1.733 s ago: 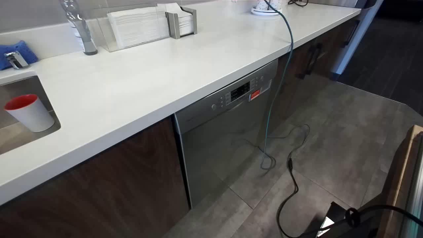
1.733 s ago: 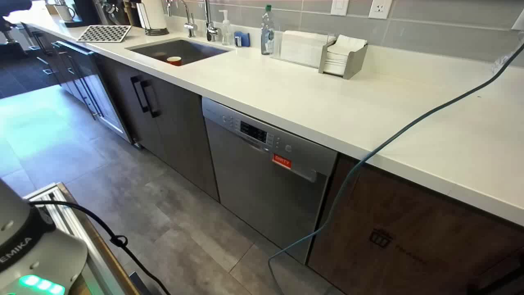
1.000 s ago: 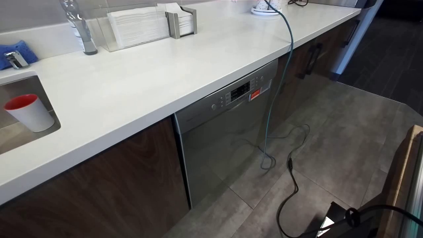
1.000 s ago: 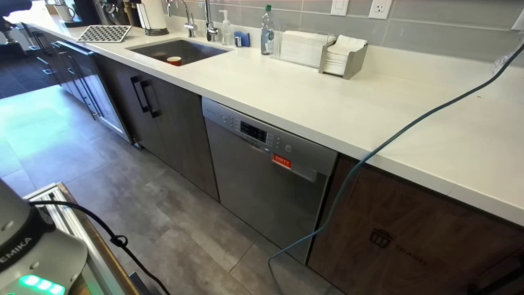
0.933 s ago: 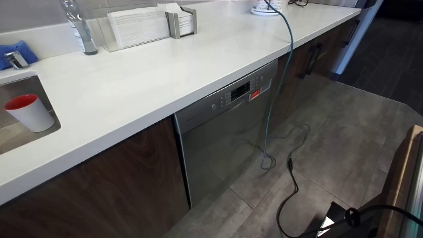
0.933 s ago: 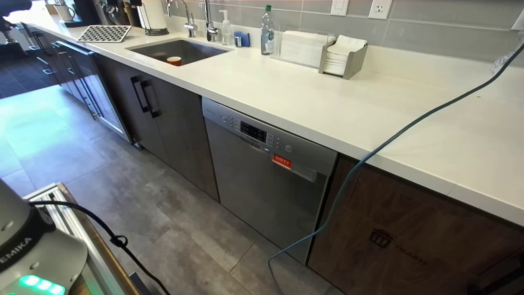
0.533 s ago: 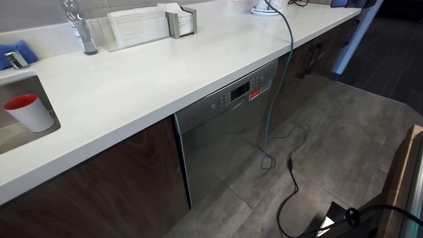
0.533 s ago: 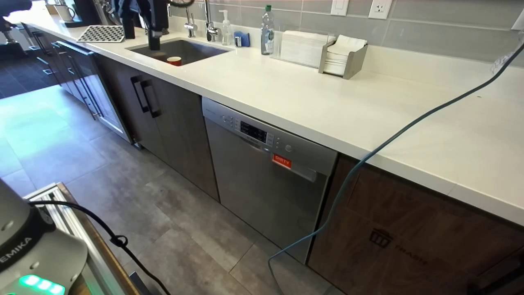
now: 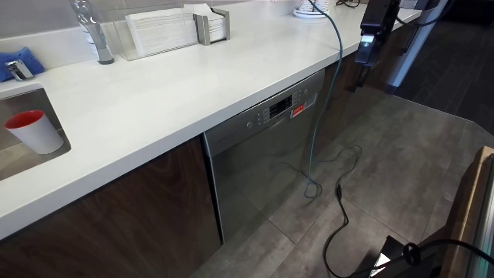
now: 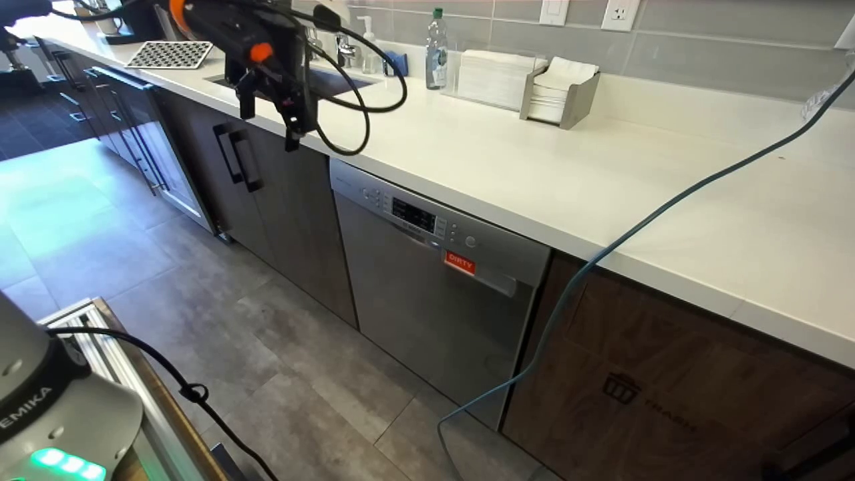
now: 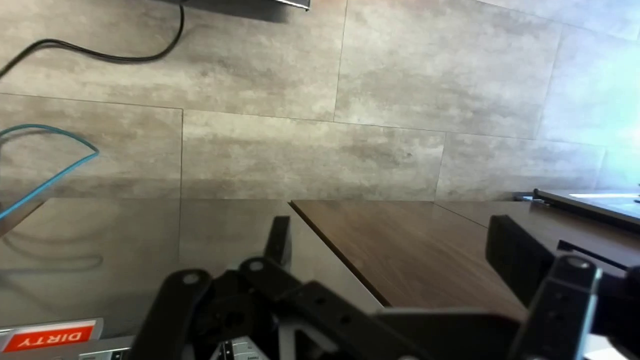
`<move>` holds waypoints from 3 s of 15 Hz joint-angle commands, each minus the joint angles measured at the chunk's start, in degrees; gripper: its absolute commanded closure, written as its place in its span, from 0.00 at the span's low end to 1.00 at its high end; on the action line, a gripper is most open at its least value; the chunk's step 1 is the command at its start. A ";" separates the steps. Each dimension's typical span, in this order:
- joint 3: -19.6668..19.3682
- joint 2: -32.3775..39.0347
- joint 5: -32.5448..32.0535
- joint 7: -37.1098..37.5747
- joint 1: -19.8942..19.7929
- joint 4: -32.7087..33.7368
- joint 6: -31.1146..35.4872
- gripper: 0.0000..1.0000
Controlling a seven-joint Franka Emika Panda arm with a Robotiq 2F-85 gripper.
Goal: Press a button on the dishwasher
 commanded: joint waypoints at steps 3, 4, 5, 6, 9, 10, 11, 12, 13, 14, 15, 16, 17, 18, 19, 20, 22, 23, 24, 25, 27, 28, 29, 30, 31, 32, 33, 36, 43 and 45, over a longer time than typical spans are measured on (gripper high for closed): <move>-1.15 5.59 6.40 -11.47 2.40 -2.97 12.30 0.00; -1.10 6.34 6.77 -12.73 2.59 -3.27 14.23 0.00; -1.16 6.94 7.26 -13.84 2.74 -3.67 16.62 0.00; -1.29 7.54 8.06 -14.91 2.96 -4.02 18.67 0.00; -0.94 9.27 8.38 -16.50 3.23 -4.96 25.50 0.00; -0.89 9.93 8.22 -16.70 3.26 -5.26 27.84 0.00; -1.06 10.42 9.07 -17.49 3.60 -5.59 29.95 0.00; -1.24 11.10 9.97 -17.85 3.87 -5.70 31.68 0.00; -1.80 12.02 12.67 -19.43 4.61 -5.18 31.14 0.00; -2.17 12.56 14.08 -21.66 4.85 -4.33 28.00 0.00; -0.83 10.91 10.09 -17.47 3.24 -5.17 28.92 0.00; -0.80 11.41 11.32 -18.79 3.36 -5.17 28.76 0.00; -0.75 11.78 11.88 -19.38 3.42 -5.15 28.74 0.00; -0.74 11.97 12.08 -19.64 3.45 -5.14 28.74 0.00; -0.75 12.00 12.14 -19.75 3.48 -5.14 28.73 0.00; -0.76 12.00 12.19 -19.80 3.50 -5.12 28.73 0.00; -0.95 12.67 13.28 -20.80 3.54 -5.46 30.72 0.00; -0.91 13.28 13.87 -21.35 3.67 -5.64 32.61 0.00; -0.96 13.75 14.69 -22.13 3.96 -5.54 33.47 0.00; -0.92 14.48 15.54 -22.62 4.24 -5.42 34.52 0.00; -0.27 16.72 16.62 -22.91 4.52 -5.16 36.60 0.00; -0.73 17.77 17.88 -23.65 5.36 -5.04 37.81 0.00; -0.59 18.86 19.18 -24.22 5.64 -4.87 39.27 0.00; -0.54 20.05 21.85 -25.82 6.14 -4.44 40.88 0.00; -0.45 21.14 24.58 -27.62 6.59 -3.94 42.36 0.00; -0.22 22.28 27.35 -29.62 6.97 -3.27 43.73 0.00; 0.09 23.36 30.58 -32.16 7.25 -2.39 44.92 0.00; 1.08 26.32 38.02 -38.69 7.14 0.47 45.97 0.00; 2.17 32.88 50.89 -50.04 6.28 6.32 46.23 0.00; 2.10 34.67 52.89 -51.98 6.21 7.47 46.25 0.00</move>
